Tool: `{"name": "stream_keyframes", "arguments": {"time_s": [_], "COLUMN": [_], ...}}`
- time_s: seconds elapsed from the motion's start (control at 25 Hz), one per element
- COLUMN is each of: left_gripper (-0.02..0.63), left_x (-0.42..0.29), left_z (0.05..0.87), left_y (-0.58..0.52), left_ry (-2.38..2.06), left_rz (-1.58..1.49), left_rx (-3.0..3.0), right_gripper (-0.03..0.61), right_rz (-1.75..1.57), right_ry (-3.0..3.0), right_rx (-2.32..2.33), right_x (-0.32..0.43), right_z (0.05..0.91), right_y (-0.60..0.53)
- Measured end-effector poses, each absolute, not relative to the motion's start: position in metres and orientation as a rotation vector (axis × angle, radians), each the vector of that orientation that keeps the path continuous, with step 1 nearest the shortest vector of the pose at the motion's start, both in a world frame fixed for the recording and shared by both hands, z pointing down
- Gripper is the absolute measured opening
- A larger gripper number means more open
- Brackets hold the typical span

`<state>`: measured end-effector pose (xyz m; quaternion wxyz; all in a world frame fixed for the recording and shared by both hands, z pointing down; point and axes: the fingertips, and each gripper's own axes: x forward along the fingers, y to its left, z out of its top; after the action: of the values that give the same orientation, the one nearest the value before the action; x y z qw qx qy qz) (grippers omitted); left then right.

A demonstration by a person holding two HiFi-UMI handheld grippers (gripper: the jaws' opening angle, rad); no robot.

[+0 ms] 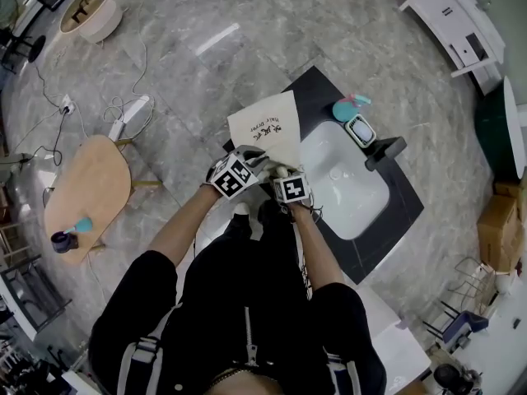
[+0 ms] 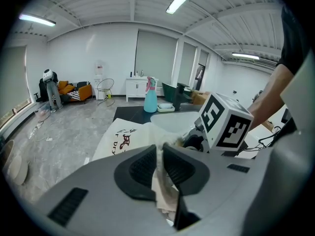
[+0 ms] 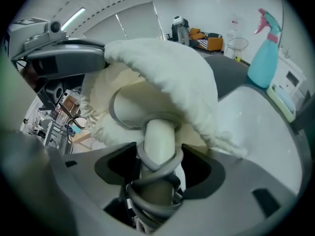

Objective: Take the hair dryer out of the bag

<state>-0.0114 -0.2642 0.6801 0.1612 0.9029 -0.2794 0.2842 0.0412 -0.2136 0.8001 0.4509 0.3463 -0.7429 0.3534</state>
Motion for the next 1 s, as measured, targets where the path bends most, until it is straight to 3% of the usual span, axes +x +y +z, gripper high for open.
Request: {"name": "stream_keyframes", "arguments": {"time_s": [0.52,1.0], "left_gripper": [0.058,0.058], "left_x": [-0.008,-0.012], "left_z": [0.679,0.682], "left_y": [-0.262,-0.263], "left_ry": [-0.798,-0.816], "left_rz": [0.82,0.829], "left_rx": [2.578,2.564], "right_gripper": [0.229,0.216], "right_rz": [0.885,0.894], "right_ry": [-1.796,-1.82], "right_rx": [0.836,0.853], "right_x": [0.039,0.05], "right_z": [0.803,0.794], "right_y": [-0.213,-0.207]}}
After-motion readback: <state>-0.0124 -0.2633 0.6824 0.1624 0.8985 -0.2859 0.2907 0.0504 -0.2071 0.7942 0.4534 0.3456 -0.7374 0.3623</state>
